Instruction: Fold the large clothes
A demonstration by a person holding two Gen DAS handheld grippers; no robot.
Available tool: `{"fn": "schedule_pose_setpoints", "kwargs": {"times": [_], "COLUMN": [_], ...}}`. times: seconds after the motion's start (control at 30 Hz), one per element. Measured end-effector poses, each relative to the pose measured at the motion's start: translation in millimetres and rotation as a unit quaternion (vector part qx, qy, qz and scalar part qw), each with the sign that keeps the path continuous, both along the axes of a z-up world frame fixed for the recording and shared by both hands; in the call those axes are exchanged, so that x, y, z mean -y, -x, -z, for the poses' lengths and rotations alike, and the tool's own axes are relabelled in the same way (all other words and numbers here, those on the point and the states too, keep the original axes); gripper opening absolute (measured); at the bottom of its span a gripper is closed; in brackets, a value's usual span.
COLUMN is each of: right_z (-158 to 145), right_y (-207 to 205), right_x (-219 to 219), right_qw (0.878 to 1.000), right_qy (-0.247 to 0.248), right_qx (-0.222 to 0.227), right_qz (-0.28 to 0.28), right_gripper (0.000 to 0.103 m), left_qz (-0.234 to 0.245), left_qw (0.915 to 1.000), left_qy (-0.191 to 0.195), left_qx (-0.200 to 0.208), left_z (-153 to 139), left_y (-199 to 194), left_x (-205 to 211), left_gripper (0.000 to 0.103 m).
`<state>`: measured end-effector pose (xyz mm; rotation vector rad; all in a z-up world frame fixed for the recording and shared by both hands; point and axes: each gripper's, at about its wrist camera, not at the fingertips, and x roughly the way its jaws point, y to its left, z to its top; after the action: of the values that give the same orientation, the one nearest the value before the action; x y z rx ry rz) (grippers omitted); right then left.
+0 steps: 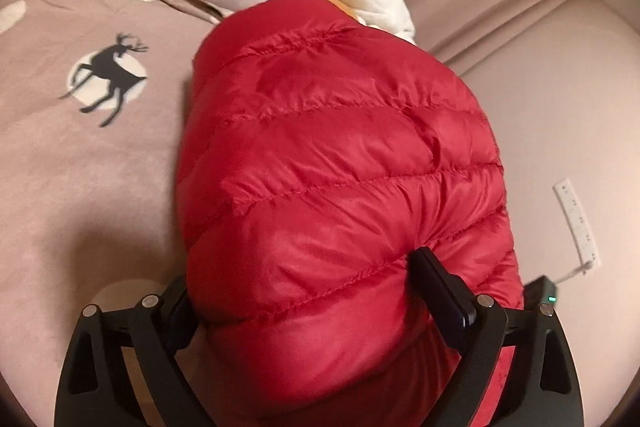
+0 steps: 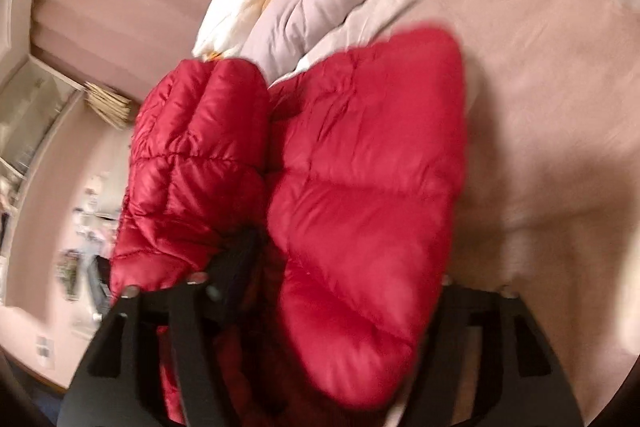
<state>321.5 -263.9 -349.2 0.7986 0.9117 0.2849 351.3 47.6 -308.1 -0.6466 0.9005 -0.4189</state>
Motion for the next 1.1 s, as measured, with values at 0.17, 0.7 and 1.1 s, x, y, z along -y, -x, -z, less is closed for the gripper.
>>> {"fn": "schedule_pose_setpoints", "kwargs": {"times": [0.17, 0.7, 1.1], "right_z": [-34, -113, -30], "right_y": [18, 51, 16], "right_x": [22, -37, -47], "right_qw": [0.996, 0.975, 0.977], "right_qy": [0.083, 0.196, 0.207], "right_qx": [0.014, 0.108, 0.015], "right_qz": [0.041, -0.016, -0.049], "right_gripper": [0.080, 0.035, 0.029], "left_qz": [-0.082, -0.064, -0.055], "left_qw": [0.9912, 0.9743, 0.9562], "left_qy": [-0.076, -0.181, -0.276], "left_qx": [0.071, 0.117, 0.079], "left_z": [-54, -87, -30], "left_y": [30, 51, 32], "left_x": [-13, 25, 61], "left_gripper": [0.094, 0.059, 0.053]}}
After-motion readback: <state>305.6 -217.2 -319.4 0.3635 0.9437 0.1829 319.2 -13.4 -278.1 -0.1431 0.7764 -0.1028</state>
